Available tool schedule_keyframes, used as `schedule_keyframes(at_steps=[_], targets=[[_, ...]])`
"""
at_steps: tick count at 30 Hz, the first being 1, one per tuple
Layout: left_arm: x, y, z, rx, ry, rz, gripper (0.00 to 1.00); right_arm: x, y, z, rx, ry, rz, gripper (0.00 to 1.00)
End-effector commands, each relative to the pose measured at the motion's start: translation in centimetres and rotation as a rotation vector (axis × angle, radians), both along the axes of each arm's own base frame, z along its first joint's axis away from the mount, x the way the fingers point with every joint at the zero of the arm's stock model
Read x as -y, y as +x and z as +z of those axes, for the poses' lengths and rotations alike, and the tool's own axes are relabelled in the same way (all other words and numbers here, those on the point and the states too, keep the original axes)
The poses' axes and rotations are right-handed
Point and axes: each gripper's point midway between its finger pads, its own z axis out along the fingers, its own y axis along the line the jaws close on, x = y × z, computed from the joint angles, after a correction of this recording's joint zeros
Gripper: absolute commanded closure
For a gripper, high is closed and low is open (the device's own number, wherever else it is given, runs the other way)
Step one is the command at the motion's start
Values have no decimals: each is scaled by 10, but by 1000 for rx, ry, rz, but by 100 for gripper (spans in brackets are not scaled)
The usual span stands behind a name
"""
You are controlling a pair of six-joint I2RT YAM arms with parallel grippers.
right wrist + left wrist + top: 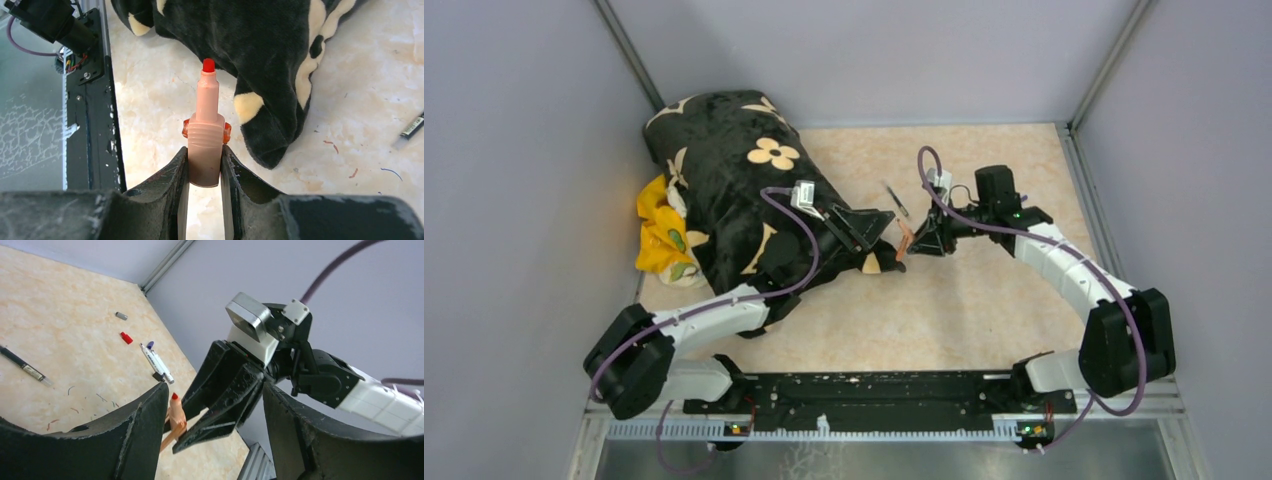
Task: Insert the pens into the pen caps
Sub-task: Insert the pen cap onto the pen.
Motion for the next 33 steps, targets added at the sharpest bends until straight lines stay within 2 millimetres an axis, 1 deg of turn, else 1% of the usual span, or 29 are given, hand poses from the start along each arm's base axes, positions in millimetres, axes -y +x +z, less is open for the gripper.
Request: schedule_keyframes(at_steps=[1, 4, 5, 6, 8, 10, 13, 16, 18, 22, 25, 28, 30, 33], targets=[[-3, -18, -14, 46, 83, -58, 25, 4, 6, 28, 72, 62, 21, 100], [-7, -34, -22, 55, 88, -111, 25, 11, 10, 32, 70, 76, -5, 100], [-8, -37, -21, 64, 78, -118, 25, 13, 12, 35, 72, 82, -15, 100], [-11, -43, -27, 61, 72, -131, 25, 17, 15, 37, 74, 87, -32, 100], [-14, -49, -29, 44, 42, -148, 25, 22, 20, 40, 75, 92, -58, 100], [-14, -51, -35, -15, 22, -163, 25, 26, 25, 42, 80, 92, -79, 100], [-6, -56, -44, -121, -17, -219, 26, 29, 33, 48, 96, 83, -110, 100], [6, -61, -43, -202, -90, -301, 27, 30, 42, 61, 118, 83, -134, 100], [13, -63, -41, -259, -172, -341, 27, 29, 48, 70, 124, 91, -147, 100], [17, -55, -35, -337, -299, -341, 28, 25, 56, 93, 124, 134, -165, 100], [20, -41, -30, -394, -369, -302, 27, 23, 58, 104, 122, 156, -173, 100], [22, -29, -24, -424, -437, -279, 26, 22, 58, 110, 117, 173, -173, 100], [24, -23, -19, -433, -485, -276, 26, 21, 56, 110, 108, 182, -171, 100], [29, -13, -18, -475, -546, -281, 25, 20, 52, 110, 99, 196, -156, 100]])
